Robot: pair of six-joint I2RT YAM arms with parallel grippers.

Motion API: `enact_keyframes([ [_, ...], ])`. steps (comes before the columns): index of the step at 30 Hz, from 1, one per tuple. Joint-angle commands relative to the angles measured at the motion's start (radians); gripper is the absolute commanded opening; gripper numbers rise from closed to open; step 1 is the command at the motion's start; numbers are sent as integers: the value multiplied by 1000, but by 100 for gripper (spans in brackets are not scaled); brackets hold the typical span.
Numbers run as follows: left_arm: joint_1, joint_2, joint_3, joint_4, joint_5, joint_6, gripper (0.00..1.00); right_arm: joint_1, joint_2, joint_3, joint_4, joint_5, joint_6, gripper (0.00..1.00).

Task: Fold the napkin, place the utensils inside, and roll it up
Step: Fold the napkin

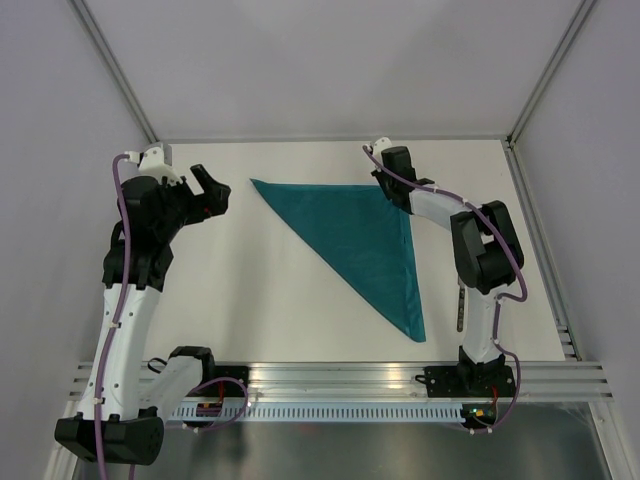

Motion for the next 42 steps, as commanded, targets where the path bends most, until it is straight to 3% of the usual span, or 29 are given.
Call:
enact_keyframes([
  [1,7,2,-4,39,10,38,100,-14,13,61,6,39,-21,1],
  [42,7,11,-23,43,8,40,100,-46,87,131,-2,75,-67,0],
])
